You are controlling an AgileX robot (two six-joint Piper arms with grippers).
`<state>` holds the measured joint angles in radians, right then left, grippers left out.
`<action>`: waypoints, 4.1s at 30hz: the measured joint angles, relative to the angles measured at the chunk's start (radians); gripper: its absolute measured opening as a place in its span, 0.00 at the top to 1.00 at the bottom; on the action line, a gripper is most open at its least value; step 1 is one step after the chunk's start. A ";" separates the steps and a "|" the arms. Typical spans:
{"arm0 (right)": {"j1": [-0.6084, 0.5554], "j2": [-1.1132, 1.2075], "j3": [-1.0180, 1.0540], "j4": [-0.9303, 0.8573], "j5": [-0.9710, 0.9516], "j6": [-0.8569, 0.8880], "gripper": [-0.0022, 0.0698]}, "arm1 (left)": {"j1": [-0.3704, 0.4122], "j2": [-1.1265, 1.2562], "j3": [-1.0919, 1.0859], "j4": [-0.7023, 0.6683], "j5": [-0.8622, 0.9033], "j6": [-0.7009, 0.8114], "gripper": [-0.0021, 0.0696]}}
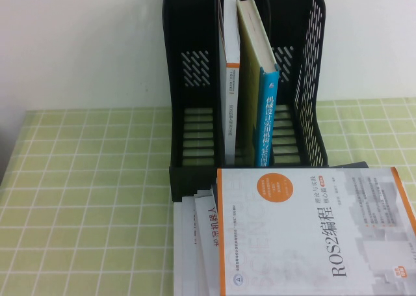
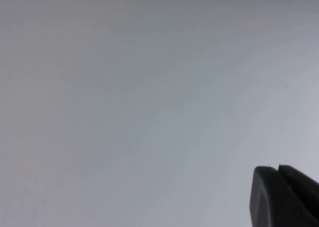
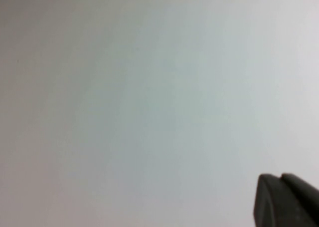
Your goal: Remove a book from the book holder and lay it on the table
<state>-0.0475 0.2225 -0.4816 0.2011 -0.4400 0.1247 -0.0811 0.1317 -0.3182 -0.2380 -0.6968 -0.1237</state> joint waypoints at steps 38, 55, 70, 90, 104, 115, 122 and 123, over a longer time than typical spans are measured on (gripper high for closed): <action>0.265 0.995 -0.397 0.955 0.921 -1.200 0.97 | -0.338 1.187 -0.752 -0.103 0.984 0.333 0.97; 0.463 1.343 -0.430 1.509 0.721 -1.931 0.43 | -0.359 1.466 -1.112 -0.675 1.284 1.144 0.97; 0.467 1.530 -0.632 1.512 0.759 -1.989 0.42 | -0.359 1.500 -1.114 -0.683 1.210 1.197 0.97; 0.467 1.477 -0.645 1.512 0.738 -1.994 0.42 | -0.360 1.557 -1.170 -0.707 1.233 1.213 0.98; 0.465 1.245 -0.519 1.257 0.743 -1.764 0.42 | -0.360 1.478 -1.187 -0.623 1.308 1.215 0.97; 0.472 1.226 -0.394 1.496 0.803 -1.913 0.42 | -0.360 1.398 -1.195 -0.345 1.319 1.022 0.97; 0.504 1.376 -0.510 1.507 0.795 -1.928 0.42 | -0.360 1.414 -1.195 -0.342 1.305 1.006 0.97; 0.509 1.394 -0.528 1.507 0.788 -1.928 0.42 | -0.360 1.416 -1.195 -0.342 1.303 1.006 0.97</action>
<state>0.4612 1.6161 -1.0095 1.7077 0.3484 -1.8036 -0.4412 1.5478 -1.5127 -0.5796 0.6064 0.8820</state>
